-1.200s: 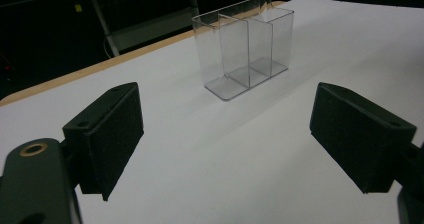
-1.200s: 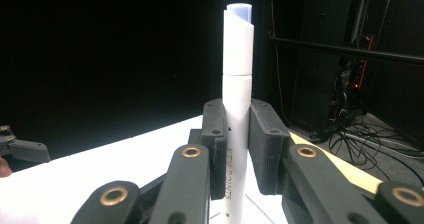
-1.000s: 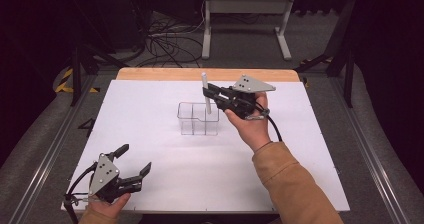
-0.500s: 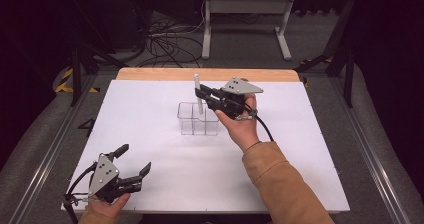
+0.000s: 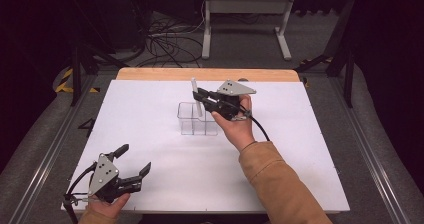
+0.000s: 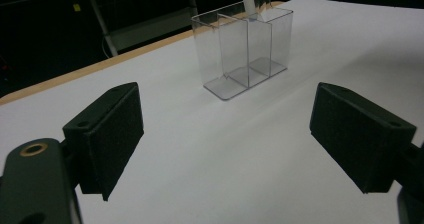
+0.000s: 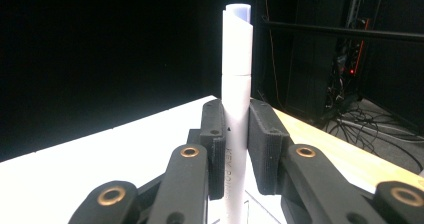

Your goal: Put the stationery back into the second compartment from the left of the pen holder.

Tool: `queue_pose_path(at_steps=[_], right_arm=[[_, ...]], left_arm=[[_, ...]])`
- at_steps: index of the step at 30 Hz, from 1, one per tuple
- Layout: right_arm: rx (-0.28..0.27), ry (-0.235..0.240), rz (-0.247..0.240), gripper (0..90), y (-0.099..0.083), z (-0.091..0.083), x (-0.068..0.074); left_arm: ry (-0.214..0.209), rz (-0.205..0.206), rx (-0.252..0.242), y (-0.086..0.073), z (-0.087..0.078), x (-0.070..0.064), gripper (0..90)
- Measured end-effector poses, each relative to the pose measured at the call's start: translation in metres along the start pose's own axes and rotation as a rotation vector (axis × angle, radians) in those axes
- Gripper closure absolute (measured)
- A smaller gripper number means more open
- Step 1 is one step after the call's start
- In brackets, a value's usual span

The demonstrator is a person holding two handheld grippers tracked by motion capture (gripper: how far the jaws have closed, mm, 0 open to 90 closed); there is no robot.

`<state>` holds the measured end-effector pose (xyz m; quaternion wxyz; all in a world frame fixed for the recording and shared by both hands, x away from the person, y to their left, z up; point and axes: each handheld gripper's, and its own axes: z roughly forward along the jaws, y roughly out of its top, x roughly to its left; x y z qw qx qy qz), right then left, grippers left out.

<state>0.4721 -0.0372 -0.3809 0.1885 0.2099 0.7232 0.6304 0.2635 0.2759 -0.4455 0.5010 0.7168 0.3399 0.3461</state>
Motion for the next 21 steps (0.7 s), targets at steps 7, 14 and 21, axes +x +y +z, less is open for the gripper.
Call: queue_pose_path(at_steps=[7, 14, 21], right_arm=[[0.041, 0.006, 0.017, 78.3, -0.007, 0.002, 0.000], [0.087, -0.002, 0.030, 78.3, -0.013, 0.003, -0.001], [0.137, -0.007, 0.028, 78.4, -0.017, 0.003, -0.001]], left_arm=[[-0.001, -0.002, 0.001, 0.000, 0.000, 0.000, 14.7], [-0.001, 0.001, 0.001, 0.000, 0.000, 0.000, 14.7], [0.001, 0.005, 0.003, 0.000, 0.000, 0.000, 14.7]])
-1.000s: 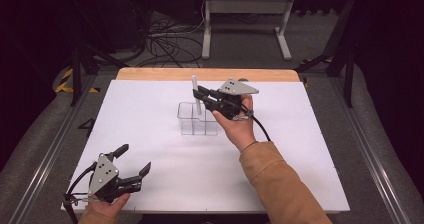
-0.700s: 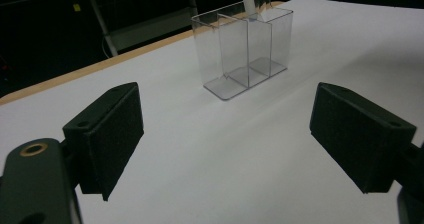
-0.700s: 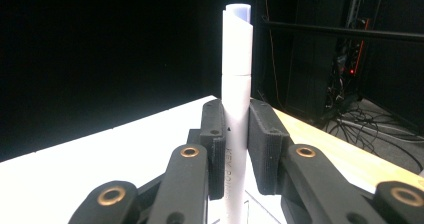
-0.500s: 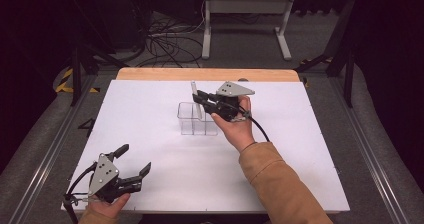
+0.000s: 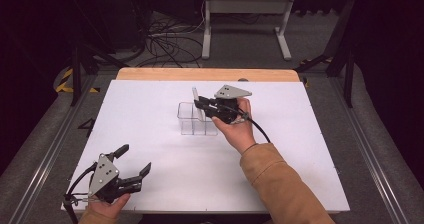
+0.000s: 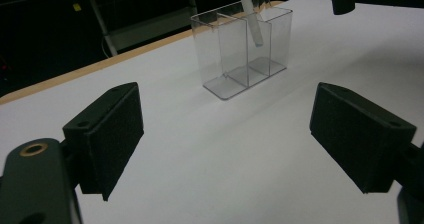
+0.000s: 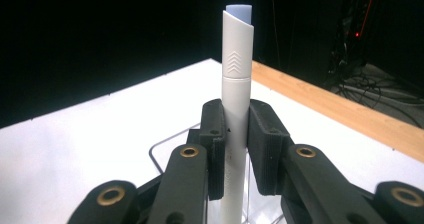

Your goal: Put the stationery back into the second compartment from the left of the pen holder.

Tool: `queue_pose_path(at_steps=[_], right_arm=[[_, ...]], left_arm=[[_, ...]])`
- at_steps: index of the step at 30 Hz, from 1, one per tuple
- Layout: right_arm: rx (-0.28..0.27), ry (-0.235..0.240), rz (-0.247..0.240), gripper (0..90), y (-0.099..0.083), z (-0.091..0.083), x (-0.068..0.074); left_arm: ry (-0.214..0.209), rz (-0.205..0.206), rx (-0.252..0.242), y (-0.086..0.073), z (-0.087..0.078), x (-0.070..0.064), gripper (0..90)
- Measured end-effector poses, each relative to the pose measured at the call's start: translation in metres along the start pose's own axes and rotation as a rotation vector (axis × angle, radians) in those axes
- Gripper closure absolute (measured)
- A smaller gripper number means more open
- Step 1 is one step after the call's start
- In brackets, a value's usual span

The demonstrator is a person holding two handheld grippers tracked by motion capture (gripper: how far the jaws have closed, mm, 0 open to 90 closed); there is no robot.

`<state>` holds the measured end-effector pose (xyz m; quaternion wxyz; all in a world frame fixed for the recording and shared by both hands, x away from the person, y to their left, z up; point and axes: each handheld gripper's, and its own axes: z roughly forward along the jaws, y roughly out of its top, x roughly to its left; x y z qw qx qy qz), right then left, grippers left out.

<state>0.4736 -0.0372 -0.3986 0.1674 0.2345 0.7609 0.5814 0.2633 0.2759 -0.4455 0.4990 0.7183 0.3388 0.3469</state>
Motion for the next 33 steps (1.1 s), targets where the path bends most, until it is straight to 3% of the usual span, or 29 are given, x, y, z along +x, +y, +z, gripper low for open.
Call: queue_pose_path(at_steps=[11, 12, 13, 14, 20, 23, 33], right_arm=[[0.038, -0.001, 0.007, 78.3, -0.005, -0.001, -0.001], [0.038, -0.004, 0.012, 70.7, -0.005, 0.000, -0.001], [0.038, -0.004, 0.012, 70.7, -0.005, 0.000, -0.001], [0.037, -0.006, 0.014, 62.5, -0.004, 0.000, -0.001], [0.012, -0.053, -0.029, 39.7, 0.001, -0.007, -0.005], [-0.001, -0.040, -0.019, 34.3, 0.008, -0.013, -0.005], [-0.036, -0.011, -0.072, 29.7, 0.026, -0.040, 0.009]], left_arm=[[-0.001, -0.005, -0.001, 0.000, 0.000, 0.000, 14.7], [-0.001, -0.004, 0.001, 0.000, -0.001, 0.000, 14.6], [-0.001, -0.004, 0.001, 0.000, -0.001, 0.000, 14.7], [-0.001, -0.005, 0.001, 0.000, -0.001, 0.000, 14.7], [0.004, -0.007, 0.001, -0.001, -0.002, 0.000, 14.6], [0.009, -0.010, 0.001, -0.001, -0.004, 0.000, 14.7], [0.015, -0.006, 0.002, -0.001, -0.004, -0.001, 14.7]])
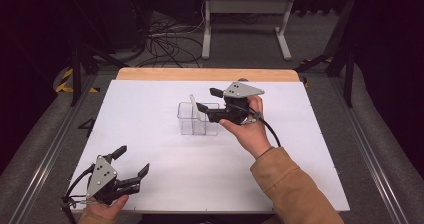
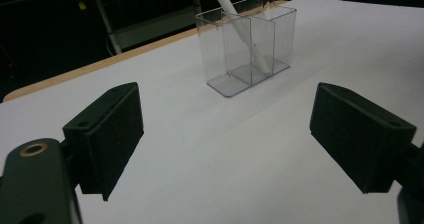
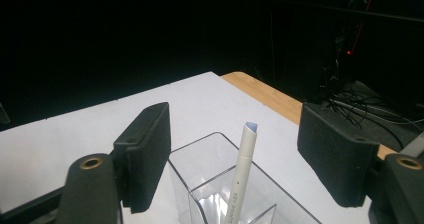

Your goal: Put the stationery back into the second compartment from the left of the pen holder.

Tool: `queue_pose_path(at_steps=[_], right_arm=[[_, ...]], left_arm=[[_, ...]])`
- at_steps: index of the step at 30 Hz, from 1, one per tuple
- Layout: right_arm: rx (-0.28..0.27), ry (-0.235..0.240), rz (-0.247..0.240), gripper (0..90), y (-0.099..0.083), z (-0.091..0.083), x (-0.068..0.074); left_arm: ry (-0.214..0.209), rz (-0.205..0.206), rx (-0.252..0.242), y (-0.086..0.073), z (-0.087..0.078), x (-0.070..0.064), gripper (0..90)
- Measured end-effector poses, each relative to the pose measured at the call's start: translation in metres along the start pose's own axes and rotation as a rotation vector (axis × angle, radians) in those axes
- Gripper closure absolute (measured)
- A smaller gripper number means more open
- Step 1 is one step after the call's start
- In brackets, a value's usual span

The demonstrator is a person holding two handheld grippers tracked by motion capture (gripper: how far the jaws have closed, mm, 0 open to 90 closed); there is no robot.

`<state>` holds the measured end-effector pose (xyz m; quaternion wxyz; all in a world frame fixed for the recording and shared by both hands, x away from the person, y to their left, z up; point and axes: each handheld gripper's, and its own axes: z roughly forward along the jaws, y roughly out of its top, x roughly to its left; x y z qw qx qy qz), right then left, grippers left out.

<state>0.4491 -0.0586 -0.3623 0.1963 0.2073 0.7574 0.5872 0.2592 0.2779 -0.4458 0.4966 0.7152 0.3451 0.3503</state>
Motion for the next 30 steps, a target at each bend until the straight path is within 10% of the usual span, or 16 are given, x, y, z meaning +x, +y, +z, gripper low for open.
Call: queue_pose_path(at_steps=[30], right_arm=[[-0.006, -0.015, -0.036, 24.3, -0.001, -0.084, 0.005]], left_arm=[[-0.003, -0.013, -0.003, 0.001, 0.002, 0.002, 14.7]])
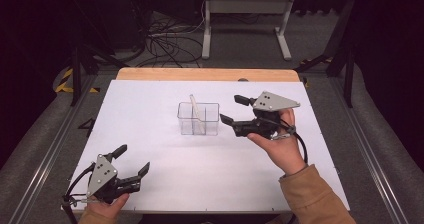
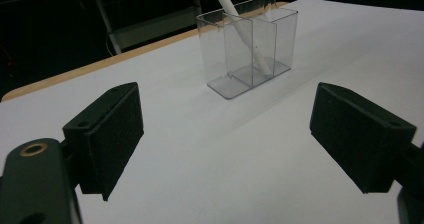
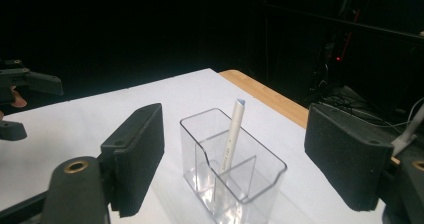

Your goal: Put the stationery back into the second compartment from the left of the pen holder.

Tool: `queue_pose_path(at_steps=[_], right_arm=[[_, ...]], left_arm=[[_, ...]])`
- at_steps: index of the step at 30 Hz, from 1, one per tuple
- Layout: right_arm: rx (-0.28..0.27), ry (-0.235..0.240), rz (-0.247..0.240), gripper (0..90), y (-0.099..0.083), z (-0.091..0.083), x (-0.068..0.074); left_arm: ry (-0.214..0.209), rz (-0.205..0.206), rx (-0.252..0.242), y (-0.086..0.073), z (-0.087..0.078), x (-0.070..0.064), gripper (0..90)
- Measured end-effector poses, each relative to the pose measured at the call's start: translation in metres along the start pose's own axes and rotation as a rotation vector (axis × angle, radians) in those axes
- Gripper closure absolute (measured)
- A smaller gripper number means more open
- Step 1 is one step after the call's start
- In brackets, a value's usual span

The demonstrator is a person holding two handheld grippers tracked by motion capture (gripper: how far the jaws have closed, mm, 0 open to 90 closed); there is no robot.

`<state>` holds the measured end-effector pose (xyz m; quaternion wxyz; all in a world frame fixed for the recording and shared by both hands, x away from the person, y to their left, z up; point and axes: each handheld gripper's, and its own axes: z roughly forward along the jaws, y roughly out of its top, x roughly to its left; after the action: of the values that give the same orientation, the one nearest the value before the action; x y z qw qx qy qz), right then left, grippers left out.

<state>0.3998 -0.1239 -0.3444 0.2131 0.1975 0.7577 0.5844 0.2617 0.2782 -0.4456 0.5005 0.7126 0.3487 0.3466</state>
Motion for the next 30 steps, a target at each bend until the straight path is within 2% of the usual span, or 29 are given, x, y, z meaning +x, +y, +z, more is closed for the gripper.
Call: queue_pose_path(at_steps=[2, 7, 10, 15, 19, 22, 23, 27, 30], right_arm=[[-0.008, -0.019, 0.015, 24.3, -0.007, -0.012, -0.002], [-0.002, -0.039, 0.021, 23.4, -0.014, -0.023, -0.003], [0.021, -0.052, -0.008, 22.9, -0.023, -0.034, 0.002], [0.028, -0.065, -0.012, 22.9, -0.035, -0.044, 0.004], [0.024, -0.095, 0.016, 23.4, -0.054, -0.058, 0.000], [0.024, -0.102, 0.024, 23.7, -0.061, -0.062, -0.002], [0.025, -0.104, 0.040, 24.3, -0.069, -0.067, -0.004], [0.026, -0.097, 0.035, 24.5, -0.077, -0.072, -0.007], [0.037, -0.087, 0.058, 25.5, -0.088, -0.077, -0.009]], left_arm=[[0.000, -0.001, 0.000, 0.000, 0.000, 0.000, 14.7], [0.004, 0.001, -0.002, 0.000, 0.000, 0.000, 14.6], [0.010, 0.001, -0.008, 0.001, -0.001, 0.000, 14.7], [0.009, 0.002, -0.006, 0.000, -0.001, 0.000, 14.7], [0.009, 0.002, -0.005, 0.000, 0.000, -0.001, 14.6], [0.009, 0.002, -0.005, 0.000, 0.000, -0.001, 14.6], [0.010, 0.002, -0.006, 0.001, 0.000, -0.001, 14.7], [0.011, 0.003, -0.005, 0.000, 0.000, -0.001, 14.6], [0.010, 0.002, -0.002, 0.000, 0.000, -0.001, 14.7]])
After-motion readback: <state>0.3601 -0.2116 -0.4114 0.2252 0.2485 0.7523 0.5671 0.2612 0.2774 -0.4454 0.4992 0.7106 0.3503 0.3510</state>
